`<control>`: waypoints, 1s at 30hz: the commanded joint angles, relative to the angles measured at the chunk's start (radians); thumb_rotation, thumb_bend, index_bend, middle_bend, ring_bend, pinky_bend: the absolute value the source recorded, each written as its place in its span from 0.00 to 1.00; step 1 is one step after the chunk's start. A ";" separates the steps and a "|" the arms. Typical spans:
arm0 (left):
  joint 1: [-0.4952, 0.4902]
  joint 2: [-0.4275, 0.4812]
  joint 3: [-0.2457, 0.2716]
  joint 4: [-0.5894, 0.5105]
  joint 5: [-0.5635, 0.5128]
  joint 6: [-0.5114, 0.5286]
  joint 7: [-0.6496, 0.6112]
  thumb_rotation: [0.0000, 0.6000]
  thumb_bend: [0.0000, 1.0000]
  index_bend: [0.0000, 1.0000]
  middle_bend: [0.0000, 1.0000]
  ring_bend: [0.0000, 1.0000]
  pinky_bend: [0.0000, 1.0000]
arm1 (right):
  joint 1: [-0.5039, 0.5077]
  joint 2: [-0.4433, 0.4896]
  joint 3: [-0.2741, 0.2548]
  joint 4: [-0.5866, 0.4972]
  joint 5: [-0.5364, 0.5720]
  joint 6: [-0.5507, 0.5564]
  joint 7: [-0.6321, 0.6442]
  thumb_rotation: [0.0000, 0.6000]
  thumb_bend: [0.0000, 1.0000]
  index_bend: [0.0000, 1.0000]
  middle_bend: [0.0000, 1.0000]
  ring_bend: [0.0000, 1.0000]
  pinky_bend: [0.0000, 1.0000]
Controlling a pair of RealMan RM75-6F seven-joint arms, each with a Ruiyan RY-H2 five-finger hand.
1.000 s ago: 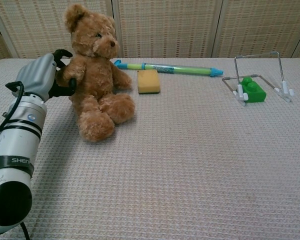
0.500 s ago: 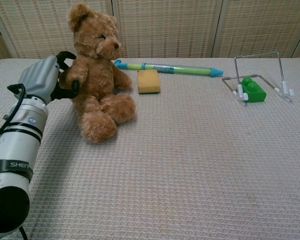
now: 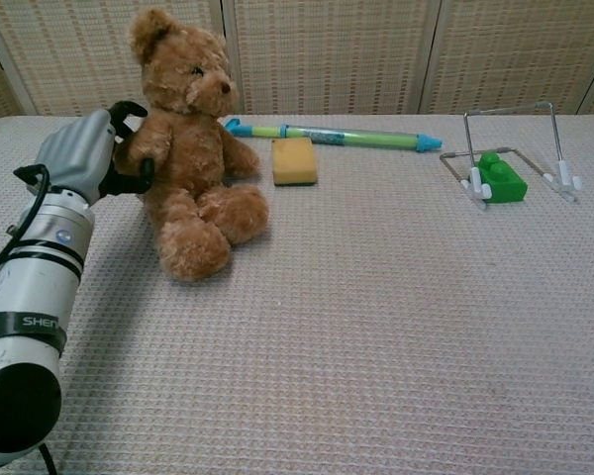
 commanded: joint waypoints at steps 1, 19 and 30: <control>-0.004 0.009 -0.004 -0.022 0.009 0.015 0.010 1.00 0.53 0.18 0.38 0.37 0.53 | 0.000 0.001 0.000 -0.001 0.000 0.000 0.000 1.00 0.18 0.00 0.00 0.00 0.21; 0.032 0.039 0.045 -0.059 0.047 0.016 -0.017 1.00 0.51 0.11 0.28 0.29 0.51 | 0.001 0.000 0.002 -0.001 0.003 -0.002 0.000 1.00 0.18 0.00 0.00 0.00 0.21; 0.183 0.254 0.219 -0.311 0.164 0.064 -0.040 1.00 0.45 0.00 0.02 0.07 0.34 | 0.003 -0.005 0.002 -0.005 0.010 -0.011 -0.017 1.00 0.18 0.00 0.00 0.00 0.21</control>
